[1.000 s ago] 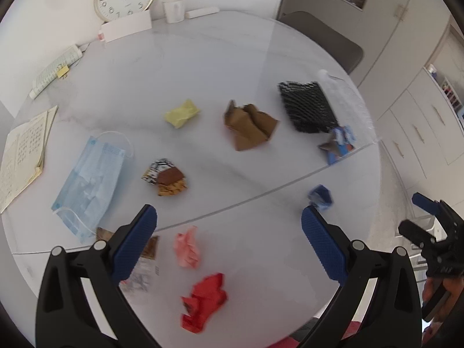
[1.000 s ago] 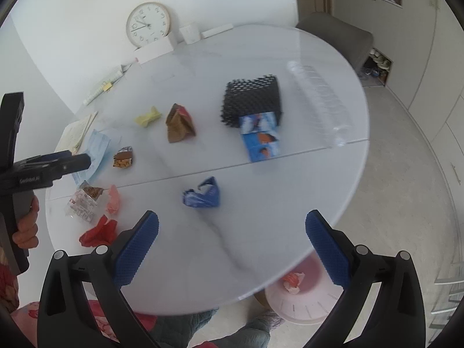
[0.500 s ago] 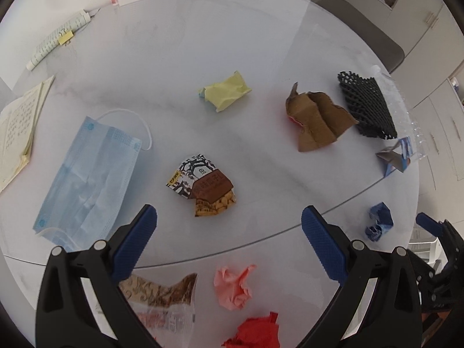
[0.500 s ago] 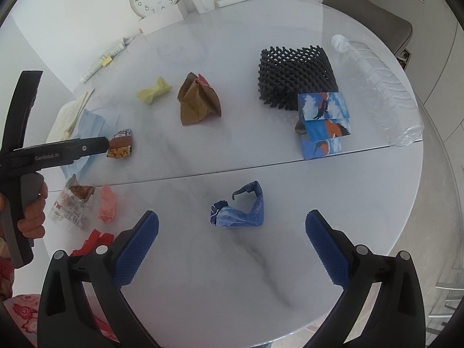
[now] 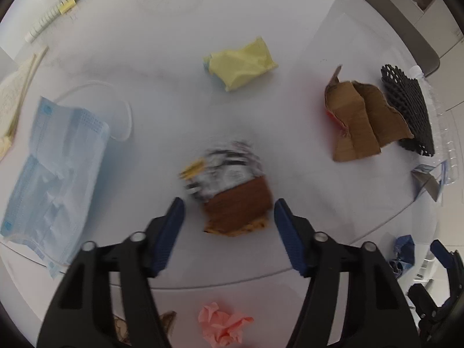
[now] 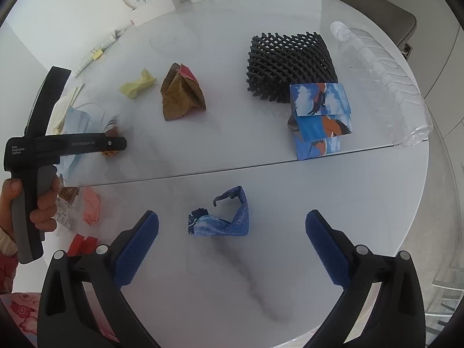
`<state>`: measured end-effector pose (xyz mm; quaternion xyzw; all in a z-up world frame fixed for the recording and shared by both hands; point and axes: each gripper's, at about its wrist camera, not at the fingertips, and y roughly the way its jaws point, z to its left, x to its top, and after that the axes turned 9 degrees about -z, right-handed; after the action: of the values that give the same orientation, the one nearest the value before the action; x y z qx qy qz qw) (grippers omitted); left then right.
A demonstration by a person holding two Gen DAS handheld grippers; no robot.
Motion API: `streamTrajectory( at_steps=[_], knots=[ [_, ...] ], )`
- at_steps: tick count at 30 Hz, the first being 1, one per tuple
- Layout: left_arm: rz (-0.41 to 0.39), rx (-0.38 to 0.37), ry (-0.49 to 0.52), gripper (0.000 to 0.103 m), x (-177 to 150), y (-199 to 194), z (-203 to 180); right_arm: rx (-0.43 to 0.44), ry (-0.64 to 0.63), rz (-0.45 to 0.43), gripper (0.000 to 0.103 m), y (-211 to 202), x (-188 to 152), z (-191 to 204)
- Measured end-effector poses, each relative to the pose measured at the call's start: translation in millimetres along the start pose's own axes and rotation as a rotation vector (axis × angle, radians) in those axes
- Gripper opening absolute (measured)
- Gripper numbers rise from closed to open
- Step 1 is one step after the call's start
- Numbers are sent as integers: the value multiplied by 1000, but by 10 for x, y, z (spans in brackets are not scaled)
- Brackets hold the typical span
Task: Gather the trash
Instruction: 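Grasp the blue crumpled wrapper with the right tool while the left grasps the snack packet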
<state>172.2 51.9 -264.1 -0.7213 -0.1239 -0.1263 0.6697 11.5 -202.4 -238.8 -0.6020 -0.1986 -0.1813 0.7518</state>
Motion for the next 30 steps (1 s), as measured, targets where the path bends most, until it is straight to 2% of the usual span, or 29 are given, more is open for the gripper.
streamTrajectory(
  at_steps=[1, 3, 5, 13, 19, 23, 25, 26, 28, 30],
  knots=[
    [-1, 4, 11, 45, 8, 1, -16, -2, -1, 3, 101, 12, 1, -8],
    [5, -12, 18, 42, 21, 0, -34, 1, 1, 10, 101, 36, 9, -21],
    [8, -32, 3, 33, 24, -8, -26, 3, 1, 17, 101, 61, 7, -34],
    [-24, -75, 7, 33, 19, -193, -60, 5, -12, 32, 101, 109, -14, -23],
    [-66, -121, 29, 33, -11, -498, -38, 18, -28, 25, 99, 166, -16, 24],
    [-97, -136, 65, 33, -66, -685, -73, 15, -42, 45, 87, 292, -23, 54],
    [-107, -147, 74, 33, -68, -755, -73, 3, -59, 63, 67, 352, -33, 74],
    [-113, -148, 76, 33, -81, -809, -63, 0, -61, 70, 66, 369, -39, 77],
    [-127, -148, 90, 33, -142, -905, -17, 2, -59, 70, 47, 357, -38, 82],
    [-136, -148, 110, 33, -187, -917, -69, -5, -63, 74, 46, 341, -36, 86]
  ],
)
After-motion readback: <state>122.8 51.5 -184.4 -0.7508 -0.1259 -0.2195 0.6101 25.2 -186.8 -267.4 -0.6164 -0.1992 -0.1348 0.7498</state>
